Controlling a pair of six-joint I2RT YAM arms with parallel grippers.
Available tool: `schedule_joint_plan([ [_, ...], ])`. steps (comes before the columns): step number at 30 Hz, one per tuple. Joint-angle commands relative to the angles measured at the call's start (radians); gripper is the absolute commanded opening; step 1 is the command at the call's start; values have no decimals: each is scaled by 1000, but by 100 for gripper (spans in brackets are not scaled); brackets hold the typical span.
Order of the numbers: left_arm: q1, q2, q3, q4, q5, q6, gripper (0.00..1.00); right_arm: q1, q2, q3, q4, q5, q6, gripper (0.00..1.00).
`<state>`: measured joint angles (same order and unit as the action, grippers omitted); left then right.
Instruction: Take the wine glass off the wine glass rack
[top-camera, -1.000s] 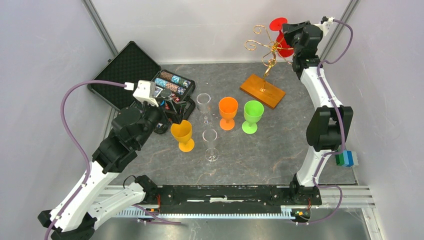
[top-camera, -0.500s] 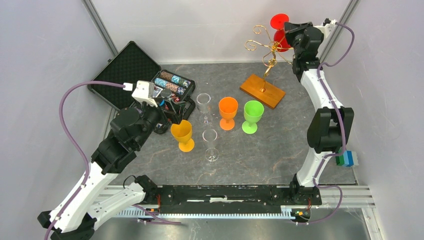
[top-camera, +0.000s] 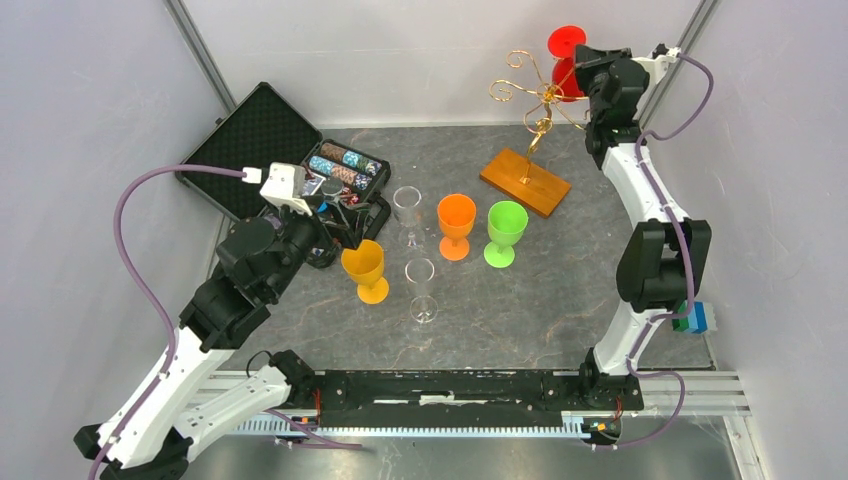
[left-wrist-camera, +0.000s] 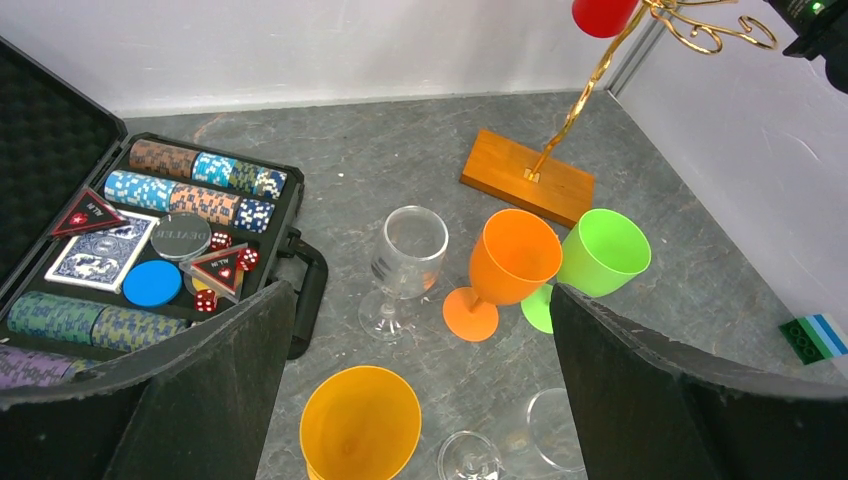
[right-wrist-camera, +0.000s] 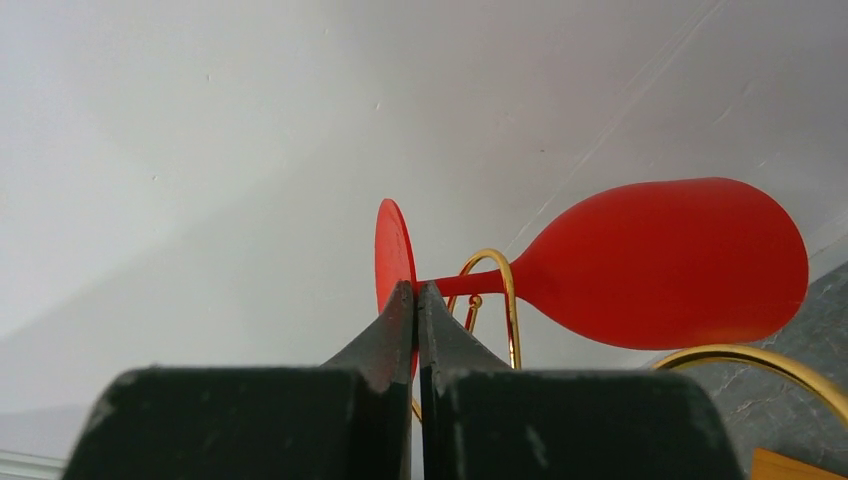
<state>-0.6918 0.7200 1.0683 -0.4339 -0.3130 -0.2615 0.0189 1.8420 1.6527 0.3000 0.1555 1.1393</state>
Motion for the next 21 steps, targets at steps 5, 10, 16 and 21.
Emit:
schedule_joint_plan([
  [5, -3, -12, 4, 17, -12, -16, 100, 4, -115, -43, 31, 96, 8, 0],
  [10, -4, -10, 7, 15, -11, -16, 100, 6, -123, -53, 22, 76, 35, 0],
  [16, -2, -10, 7, 14, -13, -15, 100, 34, -146, -86, 15, 52, 63, 0],
  [21, -2, -8, 7, 14, -11, -16, 100, 42, -111, -62, 59, -6, 84, 0],
])
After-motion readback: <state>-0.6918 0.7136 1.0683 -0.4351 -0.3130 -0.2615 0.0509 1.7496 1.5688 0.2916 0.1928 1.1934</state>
